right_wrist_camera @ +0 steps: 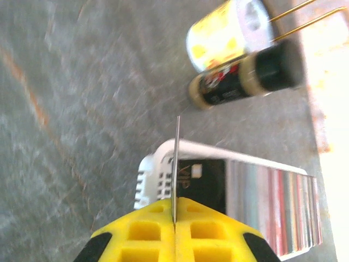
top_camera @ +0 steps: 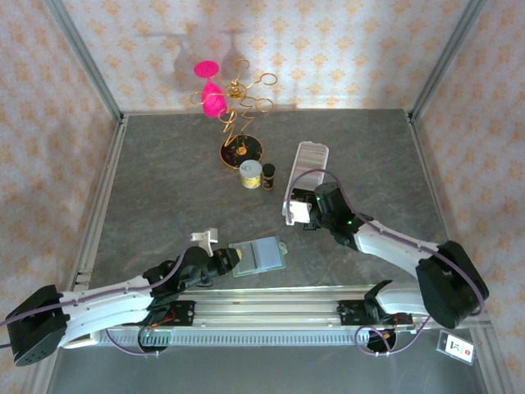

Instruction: Put the credit cards into the card holder

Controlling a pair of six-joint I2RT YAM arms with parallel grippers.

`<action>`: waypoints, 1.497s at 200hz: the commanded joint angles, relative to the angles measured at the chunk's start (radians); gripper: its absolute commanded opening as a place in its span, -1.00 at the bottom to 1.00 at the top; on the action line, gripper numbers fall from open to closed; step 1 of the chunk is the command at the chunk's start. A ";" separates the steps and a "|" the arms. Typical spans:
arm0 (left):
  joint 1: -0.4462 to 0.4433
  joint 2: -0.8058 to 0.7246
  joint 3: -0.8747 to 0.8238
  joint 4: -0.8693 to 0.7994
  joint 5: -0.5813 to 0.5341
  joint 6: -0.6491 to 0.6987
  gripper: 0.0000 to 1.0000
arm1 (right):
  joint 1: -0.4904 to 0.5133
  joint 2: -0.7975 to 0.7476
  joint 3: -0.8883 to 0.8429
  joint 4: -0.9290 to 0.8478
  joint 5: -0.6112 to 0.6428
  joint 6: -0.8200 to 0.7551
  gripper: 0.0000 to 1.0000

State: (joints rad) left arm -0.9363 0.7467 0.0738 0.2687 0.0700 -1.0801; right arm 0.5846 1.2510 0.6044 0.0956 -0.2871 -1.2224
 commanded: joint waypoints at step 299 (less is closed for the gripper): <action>-0.008 -0.291 0.029 -0.243 -0.073 -0.004 -0.59 | 0.043 0.298 0.135 0.059 0.425 0.060 -0.34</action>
State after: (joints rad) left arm -0.9363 0.4660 0.1188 0.0525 0.0174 -1.0756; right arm 0.6312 1.5360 0.7013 0.2222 0.1570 -1.1881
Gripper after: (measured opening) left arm 0.204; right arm 0.323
